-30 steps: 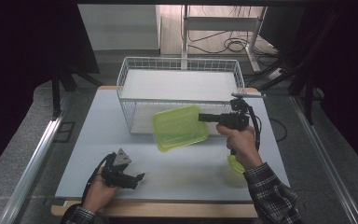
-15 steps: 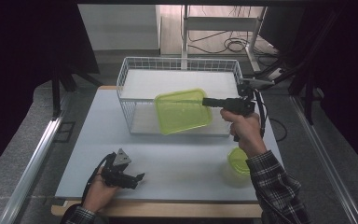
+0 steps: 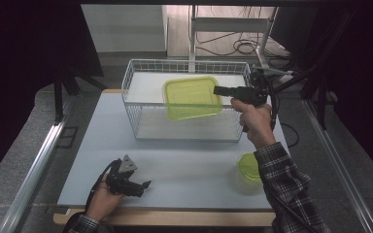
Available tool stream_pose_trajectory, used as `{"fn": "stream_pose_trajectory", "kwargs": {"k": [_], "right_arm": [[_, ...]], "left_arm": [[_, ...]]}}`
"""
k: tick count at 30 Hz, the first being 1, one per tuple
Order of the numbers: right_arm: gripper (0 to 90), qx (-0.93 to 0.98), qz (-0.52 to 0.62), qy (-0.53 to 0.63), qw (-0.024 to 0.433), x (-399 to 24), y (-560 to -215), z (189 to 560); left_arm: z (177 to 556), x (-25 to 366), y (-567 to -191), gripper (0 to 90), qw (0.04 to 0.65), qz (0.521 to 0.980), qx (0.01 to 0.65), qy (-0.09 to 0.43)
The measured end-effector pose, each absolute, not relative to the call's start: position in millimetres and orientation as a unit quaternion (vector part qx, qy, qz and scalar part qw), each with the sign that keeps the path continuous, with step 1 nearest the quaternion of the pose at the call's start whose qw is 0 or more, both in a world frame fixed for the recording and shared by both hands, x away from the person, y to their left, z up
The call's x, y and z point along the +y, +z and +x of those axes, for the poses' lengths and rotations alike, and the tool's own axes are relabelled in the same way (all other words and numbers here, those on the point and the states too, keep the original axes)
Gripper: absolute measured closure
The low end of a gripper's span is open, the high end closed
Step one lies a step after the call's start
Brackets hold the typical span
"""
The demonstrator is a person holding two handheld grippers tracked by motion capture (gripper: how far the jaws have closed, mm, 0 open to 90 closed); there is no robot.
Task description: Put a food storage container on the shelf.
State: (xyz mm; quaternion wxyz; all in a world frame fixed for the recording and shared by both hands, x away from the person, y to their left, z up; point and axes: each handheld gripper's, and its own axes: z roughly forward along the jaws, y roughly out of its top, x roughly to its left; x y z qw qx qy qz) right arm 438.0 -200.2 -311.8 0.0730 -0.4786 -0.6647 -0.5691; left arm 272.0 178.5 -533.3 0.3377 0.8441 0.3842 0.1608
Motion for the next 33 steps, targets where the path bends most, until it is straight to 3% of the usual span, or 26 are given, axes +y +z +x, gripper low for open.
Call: {"fn": "stream_pose_trajectory", "kwargs": {"k": [33], "right_arm": [[79.5,-0.644,-0.530,-0.552,-0.014,-172.8,-305.9,486.5]], "left_arm": [[272.0,175.2,-535.5,6.4,0.326,0.852,0.376,0.160]]}}
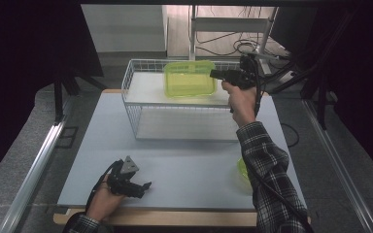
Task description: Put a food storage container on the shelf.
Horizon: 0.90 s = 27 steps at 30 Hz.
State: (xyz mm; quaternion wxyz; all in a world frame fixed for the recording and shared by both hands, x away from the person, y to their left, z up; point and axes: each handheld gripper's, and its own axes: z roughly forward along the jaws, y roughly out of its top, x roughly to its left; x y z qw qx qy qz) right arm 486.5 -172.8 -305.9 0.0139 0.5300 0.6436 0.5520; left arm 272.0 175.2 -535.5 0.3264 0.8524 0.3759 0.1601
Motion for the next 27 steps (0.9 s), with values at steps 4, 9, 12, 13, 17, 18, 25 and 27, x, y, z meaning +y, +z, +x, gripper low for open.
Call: {"fn": "stream_pose_trajectory", "kwargs": {"k": [4,9,12,13,17,18,25,27], "right_arm": [[79.4,0.644,0.532,0.549,0.021,-170.2,-307.2,487.9],[78.3,0.646,0.534,0.544,0.028,-169.7,-309.7,489.7],[76.7,0.651,0.537,0.535,0.036,-169.5,-311.3,491.4],[76.0,0.654,0.538,0.530,0.042,-169.2,-311.8,491.9],[74.1,0.661,0.539,0.519,0.056,-166.9,-313.0,494.9],[74.0,0.663,0.540,0.515,0.059,-166.5,-313.1,495.8],[68.9,0.669,0.543,0.503,0.069,-165.1,-319.4,500.9],[66.4,0.671,0.542,0.501,0.070,-164.8,-320.4,501.5]], "left_arm": [[271.8,174.8,-535.8,6.4,0.326,0.853,0.376,0.159],[271.9,174.2,-536.4,6.5,0.324,0.854,0.375,0.159],[272.0,173.6,-536.8,6.5,0.323,0.855,0.374,0.159],[272.0,173.5,-536.9,6.5,0.322,0.855,0.374,0.159],[271.9,173.1,-537.3,6.7,0.318,0.857,0.373,0.160],[271.9,173.0,-537.4,6.8,0.318,0.857,0.373,0.160],[271.8,172.5,-537.7,6.9,0.316,0.859,0.370,0.161],[271.7,172.4,-537.7,6.9,0.316,0.859,0.370,0.161]]}}
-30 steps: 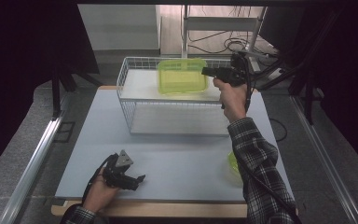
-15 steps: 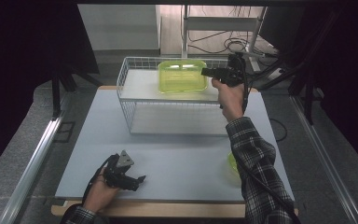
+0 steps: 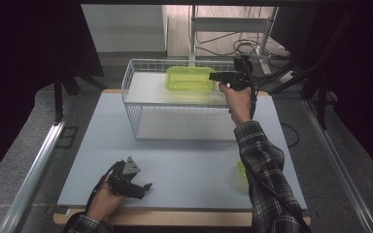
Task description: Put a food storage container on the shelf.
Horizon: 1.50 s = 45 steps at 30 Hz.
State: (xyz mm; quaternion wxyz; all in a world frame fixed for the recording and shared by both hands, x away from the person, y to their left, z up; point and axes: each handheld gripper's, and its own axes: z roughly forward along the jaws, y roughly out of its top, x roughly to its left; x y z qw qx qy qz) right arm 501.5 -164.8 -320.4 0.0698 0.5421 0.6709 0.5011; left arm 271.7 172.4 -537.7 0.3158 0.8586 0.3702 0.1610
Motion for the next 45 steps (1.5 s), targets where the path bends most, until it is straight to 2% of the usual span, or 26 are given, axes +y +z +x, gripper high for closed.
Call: {"fn": "stream_pose_trajectory", "kwargs": {"k": [2,5,6,7,9,10,11,15,32,45], "right_arm": [[64.6,0.672,0.542,0.499,0.072,-164.3,-320.8,501.8],[57.1,0.682,0.535,0.489,0.097,-162.6,-319.9,500.8],[51.4,0.686,0.529,0.489,0.100,-162.9,-318.3,499.7],[51.4,0.686,0.529,0.489,0.100,-162.9,-318.3,499.7],[43.8,0.688,0.516,0.500,0.099,-165.1,-314.9,497.1],[43.8,0.688,0.516,0.500,0.099,-165.1,-314.9,497.1],[39.4,0.698,0.503,0.499,0.103,-167.1,-312.8,494.4],[32.7,0.710,0.486,0.499,0.107,-170.4,-312.2,488.7],[18.7,0.745,0.423,0.506,0.103,-174.8,-321.3,451.6],[15.2,0.757,0.403,0.502,0.108,-179.4,-323.4,434.7]], "left_arm": [[271.7,172.5,-537.6,6.9,0.317,0.858,0.370,0.161],[271.7,172.7,-537.5,6.9,0.317,0.858,0.372,0.160],[271.7,172.7,-537.4,7.0,0.317,0.857,0.373,0.159],[271.8,172.8,-537.1,7.0,0.318,0.857,0.374,0.158],[271.9,173.0,-536.7,6.9,0.320,0.856,0.374,0.156],[271.9,173.1,-536.6,6.9,0.322,0.856,0.375,0.155],[272.0,173.1,-536.7,6.9,0.323,0.855,0.375,0.154],[272.0,172.6,-537.2,7.0,0.323,0.857,0.372,0.152],[271.7,172.5,-536.9,6.6,0.328,0.856,0.369,0.154],[271.6,173.5,-535.9,6.4,0.333,0.854,0.369,0.154]]}}
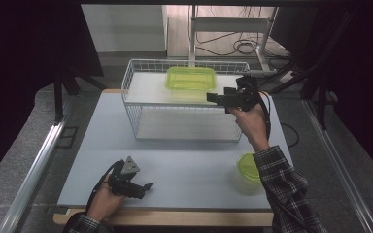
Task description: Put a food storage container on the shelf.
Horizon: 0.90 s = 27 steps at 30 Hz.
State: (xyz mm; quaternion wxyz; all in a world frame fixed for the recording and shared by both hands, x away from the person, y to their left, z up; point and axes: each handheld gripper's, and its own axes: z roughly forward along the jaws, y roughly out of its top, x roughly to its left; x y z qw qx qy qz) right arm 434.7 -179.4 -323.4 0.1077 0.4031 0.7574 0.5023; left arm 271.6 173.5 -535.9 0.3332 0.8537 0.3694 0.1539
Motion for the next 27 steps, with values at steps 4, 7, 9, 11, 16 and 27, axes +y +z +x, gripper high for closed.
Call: {"fn": "stream_pose_trajectory", "kwargs": {"k": [4,7,9,11,16,27], "right_arm": [[13.8,0.762,0.397,0.501,0.105,-182.3,-327.3,428.2],[12.0,0.767,0.390,0.499,0.106,-184.5,-330.9,424.5],[11.2,0.769,0.386,0.498,0.106,-187.2,-334.4,421.6],[11.0,0.769,0.385,0.499,0.106,-188.3,-335.5,420.5],[9.9,0.772,0.380,0.499,0.104,-191.8,-339.3,412.6],[8.6,0.784,0.365,0.487,0.121,-196.2,-351.5,393.4]], "left_arm": [[271.9,173.7,-535.8,6.1,0.337,0.853,0.369,0.151],[271.8,173.9,-535.6,6.1,0.340,0.852,0.369,0.150],[271.9,174.0,-535.7,5.9,0.342,0.852,0.368,0.149],[271.8,174.0,-535.9,5.9,0.343,0.852,0.367,0.150],[272.0,174.2,-536.0,5.8,0.344,0.852,0.366,0.149],[272.0,173.1,-536.5,5.7,0.338,0.854,0.366,0.149]]}}
